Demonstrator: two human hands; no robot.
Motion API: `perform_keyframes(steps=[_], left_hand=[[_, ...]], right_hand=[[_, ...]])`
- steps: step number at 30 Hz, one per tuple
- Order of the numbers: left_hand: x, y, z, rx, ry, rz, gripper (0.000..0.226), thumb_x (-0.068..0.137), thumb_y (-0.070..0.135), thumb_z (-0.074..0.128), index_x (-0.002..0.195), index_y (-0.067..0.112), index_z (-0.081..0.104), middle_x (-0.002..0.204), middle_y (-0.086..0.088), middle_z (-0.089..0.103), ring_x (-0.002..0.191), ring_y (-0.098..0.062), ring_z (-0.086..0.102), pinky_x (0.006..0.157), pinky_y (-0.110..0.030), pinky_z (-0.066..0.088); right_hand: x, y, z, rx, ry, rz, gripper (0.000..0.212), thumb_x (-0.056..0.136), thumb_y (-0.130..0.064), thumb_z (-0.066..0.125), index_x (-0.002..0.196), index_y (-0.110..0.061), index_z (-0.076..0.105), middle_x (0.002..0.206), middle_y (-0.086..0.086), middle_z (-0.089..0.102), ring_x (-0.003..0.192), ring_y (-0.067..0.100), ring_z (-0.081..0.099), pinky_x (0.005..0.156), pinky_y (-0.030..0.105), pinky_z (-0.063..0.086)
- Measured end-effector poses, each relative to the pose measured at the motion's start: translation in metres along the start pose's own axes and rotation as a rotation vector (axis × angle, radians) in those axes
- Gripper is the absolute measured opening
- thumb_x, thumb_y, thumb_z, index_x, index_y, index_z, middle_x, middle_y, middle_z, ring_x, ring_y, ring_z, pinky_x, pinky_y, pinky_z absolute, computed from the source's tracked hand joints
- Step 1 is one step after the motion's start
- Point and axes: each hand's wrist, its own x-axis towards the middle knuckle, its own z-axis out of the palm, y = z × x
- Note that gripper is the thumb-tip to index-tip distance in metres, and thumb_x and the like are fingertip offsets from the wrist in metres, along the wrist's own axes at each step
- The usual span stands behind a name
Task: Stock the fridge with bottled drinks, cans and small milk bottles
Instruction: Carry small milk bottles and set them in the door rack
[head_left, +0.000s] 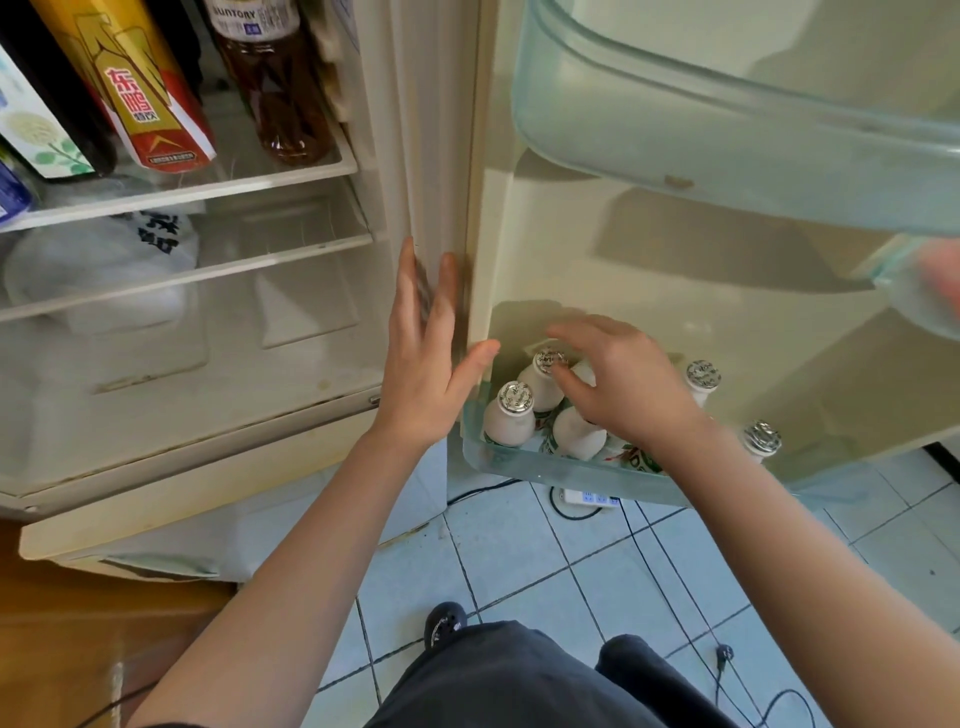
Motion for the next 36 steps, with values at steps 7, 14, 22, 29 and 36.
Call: perform_keyframes(steps=[7, 14, 22, 29, 36], left_hand=[[-0.002, 0.000, 0.001, -0.016, 0.017, 0.008, 0.076, 0.091, 0.038, 0.048, 0.145, 0.018, -0.002, 0.154, -0.029, -0.006, 0.142, -0.008, -0.011, 0.118, -0.021, 0.000], [-0.002, -0.003, 0.004, -0.052, 0.009, -0.004, 0.076, 0.093, 0.040, 0.047, 0.147, 0.028, -0.005, 0.156, -0.023, -0.009, 0.144, -0.009, -0.014, 0.119, -0.026, 0.003], [-0.002, 0.000, 0.006, -0.061, 0.008, -0.045, 0.075, 0.090, 0.036, 0.049, 0.148, 0.020, 0.003, 0.156, -0.023, -0.009, 0.146, -0.016, -0.009, 0.120, -0.038, 0.007], [-0.002, -0.002, 0.011, -0.047, 0.017, -0.060, 0.075, 0.091, 0.035, 0.050, 0.150, 0.010, 0.012, 0.156, -0.024, -0.008, 0.147, -0.025, -0.005, 0.118, -0.049, 0.014], [-0.003, -0.001, 0.012, -0.035, 0.027, -0.052, 0.072, 0.093, 0.038, 0.047, 0.149, 0.010, 0.013, 0.155, -0.026, -0.006, 0.147, -0.024, -0.003, 0.117, -0.050, 0.016]], right_hand=[[0.021, 0.002, 0.009, -0.180, -0.317, -0.055, 0.034, 0.090, -0.021, 0.052, 0.123, -0.015, 0.054, 0.116, 0.008, 0.060, 0.106, 0.028, 0.054, 0.084, 0.039, 0.045], [0.029, 0.000, 0.015, -0.115, -0.197, 0.032, 0.036, 0.091, -0.034, 0.057, 0.121, -0.014, 0.058, 0.111, 0.010, 0.064, 0.101, 0.030, 0.058, 0.079, 0.036, 0.043], [0.040, -0.007, 0.019, -0.093, -0.224, 0.007, 0.034, 0.089, -0.038, 0.058, 0.112, -0.014, 0.062, 0.103, 0.008, 0.066, 0.095, 0.029, 0.059, 0.075, 0.035, 0.044], [0.036, -0.004, 0.020, -0.024, -0.181, 0.032, 0.040, 0.087, -0.041, 0.061, 0.120, -0.019, 0.059, 0.112, 0.005, 0.066, 0.103, 0.026, 0.058, 0.080, 0.034, 0.042], [0.025, -0.002, 0.013, -0.011, -0.063, -0.013, 0.042, 0.090, -0.040, 0.056, 0.124, -0.014, 0.056, 0.110, 0.006, 0.065, 0.100, 0.026, 0.059, 0.078, 0.034, 0.043]])
